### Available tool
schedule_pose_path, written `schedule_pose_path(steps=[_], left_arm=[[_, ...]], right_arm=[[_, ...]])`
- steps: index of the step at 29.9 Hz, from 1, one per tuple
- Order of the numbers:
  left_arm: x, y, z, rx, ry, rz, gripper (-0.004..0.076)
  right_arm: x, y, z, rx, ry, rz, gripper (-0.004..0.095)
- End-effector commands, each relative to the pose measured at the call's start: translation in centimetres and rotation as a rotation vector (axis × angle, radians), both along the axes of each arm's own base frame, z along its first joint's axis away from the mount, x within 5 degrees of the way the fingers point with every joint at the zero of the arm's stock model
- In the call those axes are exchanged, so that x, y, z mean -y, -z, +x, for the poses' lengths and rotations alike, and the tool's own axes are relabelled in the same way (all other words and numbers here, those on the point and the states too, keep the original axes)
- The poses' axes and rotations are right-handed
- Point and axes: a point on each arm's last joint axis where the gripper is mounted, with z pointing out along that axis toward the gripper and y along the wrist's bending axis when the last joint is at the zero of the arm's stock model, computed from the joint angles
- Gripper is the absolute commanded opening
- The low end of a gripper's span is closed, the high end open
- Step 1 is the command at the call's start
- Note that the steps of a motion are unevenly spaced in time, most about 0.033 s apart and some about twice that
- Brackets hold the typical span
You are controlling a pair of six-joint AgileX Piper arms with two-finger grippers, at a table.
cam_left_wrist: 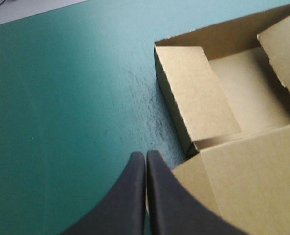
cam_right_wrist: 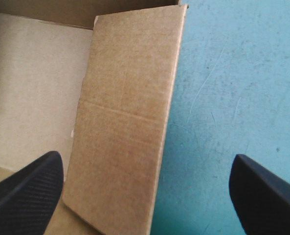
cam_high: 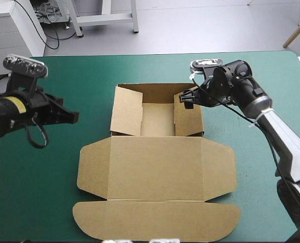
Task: Fold the box
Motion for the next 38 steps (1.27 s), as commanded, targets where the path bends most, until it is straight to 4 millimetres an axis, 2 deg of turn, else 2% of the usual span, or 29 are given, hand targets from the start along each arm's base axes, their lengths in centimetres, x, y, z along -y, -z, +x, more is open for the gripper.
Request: schedule_pose_path(steps=[1, 8, 16, 21, 23, 25, 30, 34, 38], left_arm=[[-1.5, 0.8, -3.1, 0.002, -0.015, 0.018, -0.0010], [-3.9, 3.7, -6.9, 0.031, -0.054, 0.074, -0.0010], [-5.4, 6.8, -10.3, 0.036, -0.076, 0.058, -0.0010], [-5.9, 7.3, -11.6, 0.057, -0.076, 0.036, -0.0010], [-6.0, 7.3, -11.9, 0.065, -0.076, 0.033, -0.0010], [-6.1, 7.3, -12.1, 0.071, -0.076, 0.030, -0.0010], [-6.1, 7.3, -12.1, 0.072, -0.076, 0.029, -0.0010], [-6.2, 7.4, -12.1, 0.071, -0.078, 0.033, -0.0010], [-6.2, 7.4, -12.1, 0.071, -0.079, 0.036, -0.0010]], right_arm=[[-0.4, -0.1, 1.1, 0.067, 0.001, 0.029, 0.0833], [-1.3, 3.8, 2.9, -0.041, 0.002, 0.008, 0.0832], [-1.5, 5.1, 3.4, -0.074, 0.005, -0.005, 0.0832], [-0.7, 5.7, 3.7, -0.117, 0.029, -0.008, 0.0812], [-0.2, 6.0, 3.8, -0.146, 0.030, -0.012, 0.0738], [0.1, 6.2, 3.8, -0.168, 0.024, -0.017, 0.0597], [0.0, 6.2, 3.7, -0.175, 0.020, -0.015, 0.0012], [-0.1, 6.1, 3.6, -0.181, 0.002, -0.015, -0.0019], [1.3, 4.2, 4.2, -0.144, -0.020, -0.045, -0.0019]])
